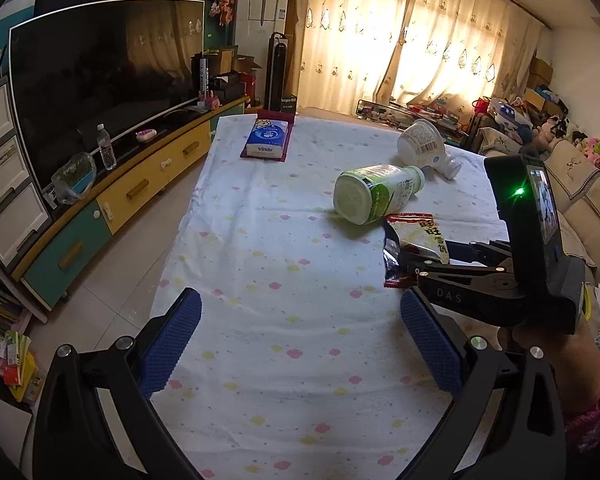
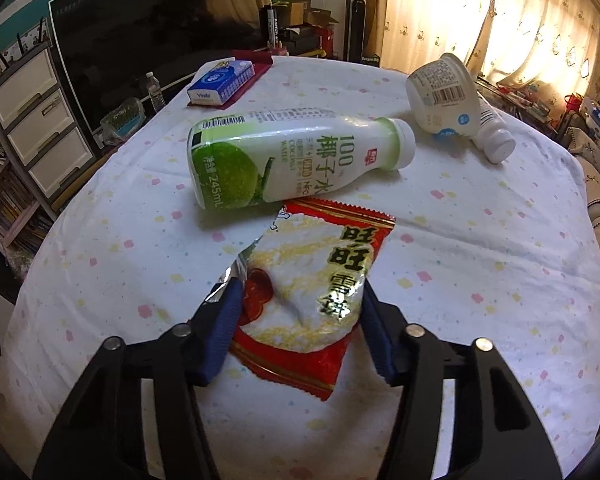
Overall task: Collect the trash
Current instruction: 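Grasp the red snack bag with the right tool and lift it, then carry the red snack bag into the bin and open the right tool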
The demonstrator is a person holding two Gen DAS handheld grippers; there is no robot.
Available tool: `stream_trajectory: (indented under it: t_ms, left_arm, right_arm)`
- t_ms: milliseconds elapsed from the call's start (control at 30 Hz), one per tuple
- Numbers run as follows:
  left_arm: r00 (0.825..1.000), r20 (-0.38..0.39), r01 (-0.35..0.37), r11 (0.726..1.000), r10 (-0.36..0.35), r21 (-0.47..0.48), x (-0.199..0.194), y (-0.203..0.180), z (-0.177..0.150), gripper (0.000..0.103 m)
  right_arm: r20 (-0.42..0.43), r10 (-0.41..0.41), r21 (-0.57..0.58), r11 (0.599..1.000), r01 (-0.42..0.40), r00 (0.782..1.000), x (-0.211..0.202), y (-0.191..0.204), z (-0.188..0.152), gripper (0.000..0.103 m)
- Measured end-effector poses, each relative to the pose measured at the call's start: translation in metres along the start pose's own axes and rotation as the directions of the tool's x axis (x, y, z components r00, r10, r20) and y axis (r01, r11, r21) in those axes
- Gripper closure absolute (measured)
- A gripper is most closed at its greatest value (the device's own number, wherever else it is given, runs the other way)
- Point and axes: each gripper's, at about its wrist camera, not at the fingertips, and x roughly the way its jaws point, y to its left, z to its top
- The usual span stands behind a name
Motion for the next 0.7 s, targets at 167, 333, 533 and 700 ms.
stream_trajectory:
  t_ms: [167,333,533,700]
  left_arm:
    - [1.0,-0.003,0.001,1.0,-0.001,0.012,0.001,-0.006,0.0,0.005]
    - [1.0,-0.006,0.009,1.0,-0.009,0.027,0.003,-0.014,0.001,0.005]
    - [1.0,-0.018,0.026,0.998,-0.025,0.06,0.007,-0.029,0.004,0.005]
    - [0.999,-0.02,0.041,0.996,-0.039,0.074,0.01,-0.043,0.008,0.005]
  right_arm:
    - [0.033,0.06,0.021,0.998,-0.061,0.998,-0.023,-0.01,-0.005,0.083]
    - [0.075,0.086,0.063,0.994,-0.091,0.993,-0.051,-0.034,-0.012,0.083]
    - [0.127,0.046,0.152,0.986,-0.066,0.991,-0.088,-0.091,-0.029,0.083]
    - [0.157,-0.083,0.275,0.961,0.037,0.984,-0.121,-0.164,-0.054,0.083]
